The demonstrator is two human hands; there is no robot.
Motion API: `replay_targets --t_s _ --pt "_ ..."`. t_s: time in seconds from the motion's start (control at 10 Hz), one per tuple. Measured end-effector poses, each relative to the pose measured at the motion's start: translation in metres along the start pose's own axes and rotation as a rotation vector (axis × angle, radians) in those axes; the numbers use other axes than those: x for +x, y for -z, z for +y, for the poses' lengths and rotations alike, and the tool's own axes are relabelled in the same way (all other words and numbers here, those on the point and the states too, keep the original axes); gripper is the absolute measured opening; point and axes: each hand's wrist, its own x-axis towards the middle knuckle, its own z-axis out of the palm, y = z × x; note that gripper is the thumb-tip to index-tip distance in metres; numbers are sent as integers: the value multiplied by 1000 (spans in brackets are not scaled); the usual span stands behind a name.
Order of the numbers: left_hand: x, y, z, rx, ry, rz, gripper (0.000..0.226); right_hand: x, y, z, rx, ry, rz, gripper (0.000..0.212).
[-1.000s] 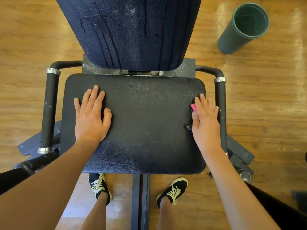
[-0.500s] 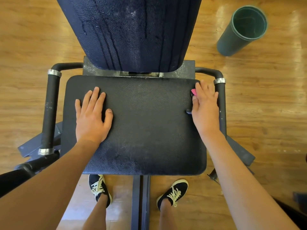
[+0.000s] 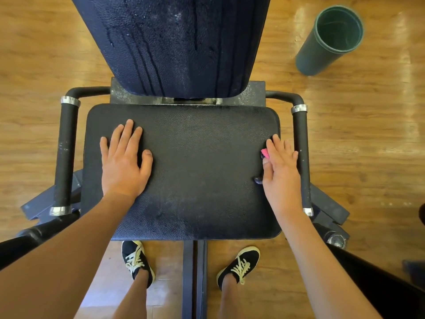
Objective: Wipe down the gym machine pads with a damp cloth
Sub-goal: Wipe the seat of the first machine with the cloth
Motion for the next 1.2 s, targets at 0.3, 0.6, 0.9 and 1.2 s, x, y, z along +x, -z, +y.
replay_targets --t_s 0.3,0.6,0.9,1.2 --pt "0 -1 -1 4 -2 0 55 -35 0 9 -20 17 -35 56" --pt "0 0 -1 0 -2 3 54 -89 -11 15 -7 -36 5 52" --pt "-1 0 1 -5 3 -4 55 -44 -13 7 -48 -19 49 53" --pt "-1 1 2 -1 5 -5 55 -95 -20 15 -27 -5 54 57"
